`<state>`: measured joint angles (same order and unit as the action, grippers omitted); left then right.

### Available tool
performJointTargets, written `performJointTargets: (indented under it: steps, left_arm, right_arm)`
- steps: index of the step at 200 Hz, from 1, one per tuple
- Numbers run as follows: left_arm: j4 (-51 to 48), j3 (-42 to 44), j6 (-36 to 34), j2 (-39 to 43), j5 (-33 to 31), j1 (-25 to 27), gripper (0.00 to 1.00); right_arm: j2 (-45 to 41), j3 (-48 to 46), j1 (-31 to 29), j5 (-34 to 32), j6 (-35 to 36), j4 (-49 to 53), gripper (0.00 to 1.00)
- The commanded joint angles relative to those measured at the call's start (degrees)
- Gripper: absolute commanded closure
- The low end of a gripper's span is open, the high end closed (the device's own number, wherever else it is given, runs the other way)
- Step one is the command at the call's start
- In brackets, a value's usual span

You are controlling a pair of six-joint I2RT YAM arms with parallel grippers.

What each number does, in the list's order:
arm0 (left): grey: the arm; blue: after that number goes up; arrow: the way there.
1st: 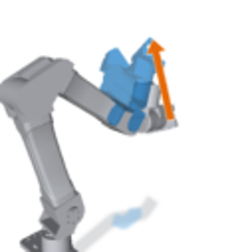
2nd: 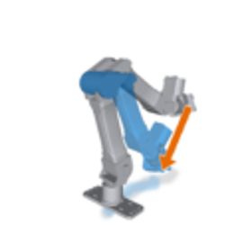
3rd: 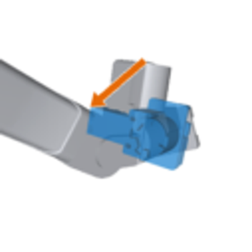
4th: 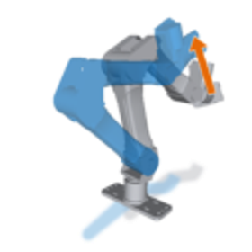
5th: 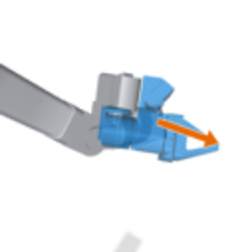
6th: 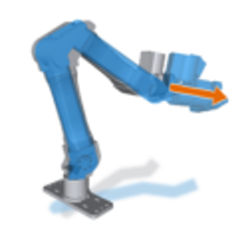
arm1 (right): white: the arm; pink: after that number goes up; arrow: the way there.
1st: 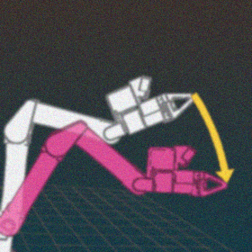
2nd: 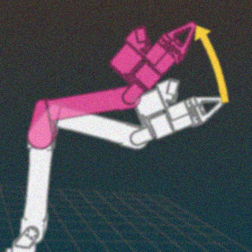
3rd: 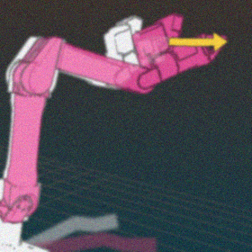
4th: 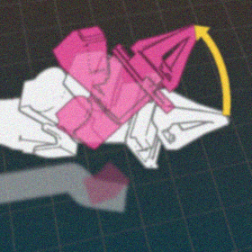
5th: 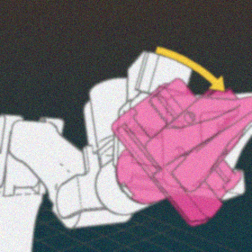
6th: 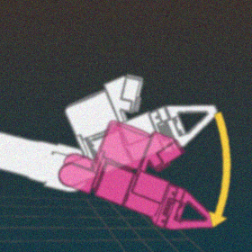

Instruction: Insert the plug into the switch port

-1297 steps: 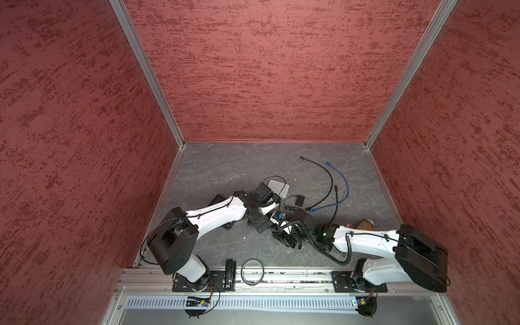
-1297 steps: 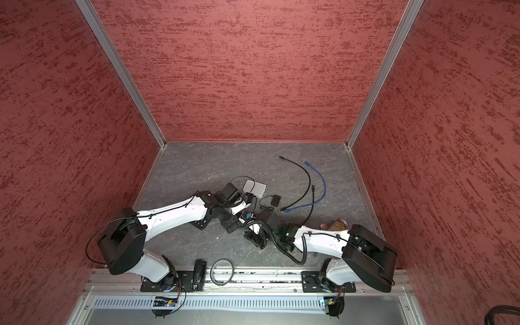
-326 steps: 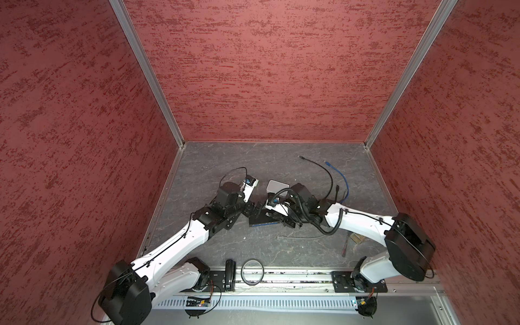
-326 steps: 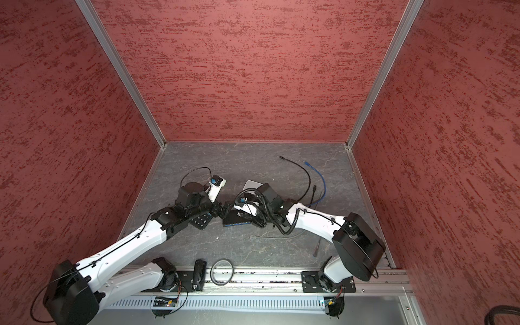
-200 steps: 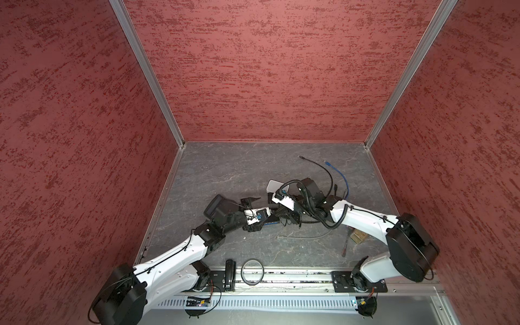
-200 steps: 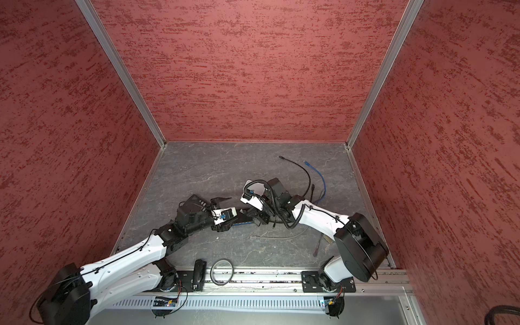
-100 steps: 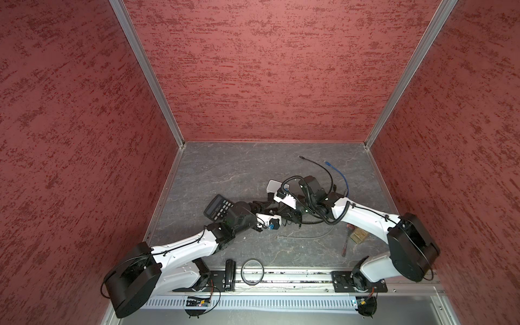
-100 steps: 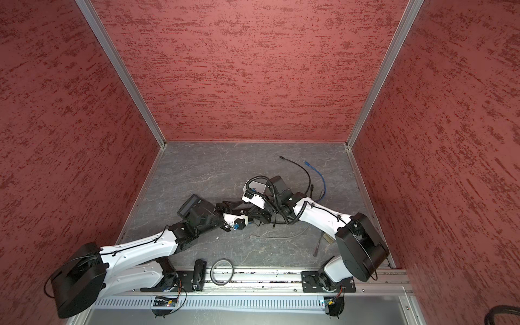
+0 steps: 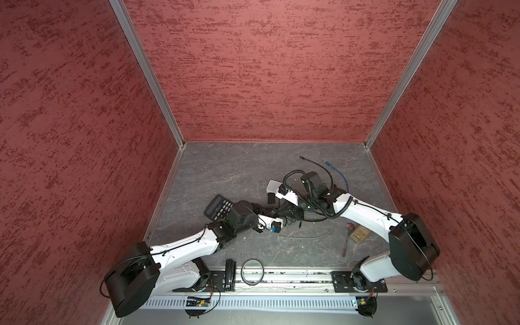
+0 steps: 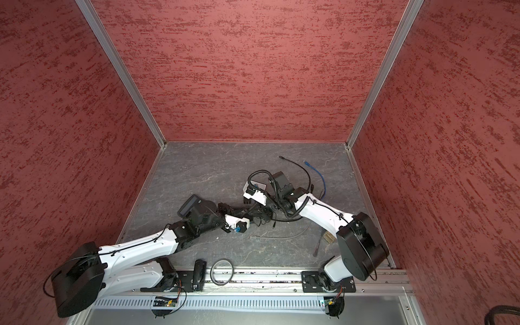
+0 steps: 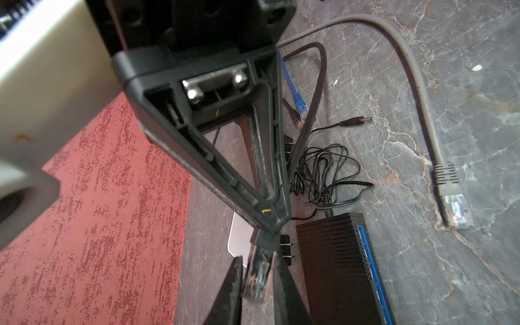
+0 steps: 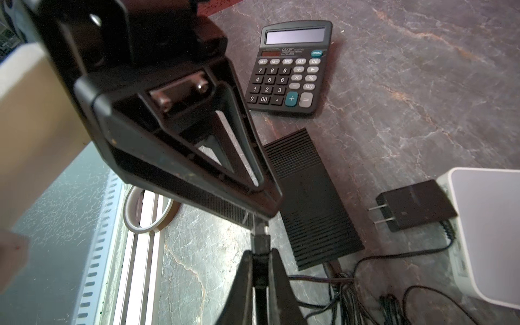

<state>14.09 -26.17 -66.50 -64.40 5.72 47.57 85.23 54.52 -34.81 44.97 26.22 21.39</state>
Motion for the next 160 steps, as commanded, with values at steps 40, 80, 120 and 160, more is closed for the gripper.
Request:
performJointTargets:
  steps: [40,80,120,160]
  left_arm:
    - [-2.12,-2.45,0.32,0.86,2.54,-0.83,0.83]
    - [-4.61,-3.91,2.21,1.18,4.54,-1.86,0.84]
    - [-10.68,-5.95,6.22,2.06,10.03,-4.43,0.82]
    - [-14.09,-6.37,9.46,2.44,16.25,-6.56,0.81]
  right_arm:
    - [0.3,2.33,0.0,5.26,2.62,2.75,0.93]
    - [-1.57,-1.2,-0.1,0.39,0.03,-4.06,0.67]
    - [-9.29,-9.68,-0.51,-7.71,0.14,-16.88,0.49]
    - [-15.62,-17.26,-1.69,-15.57,2.33,-27.63,0.35]
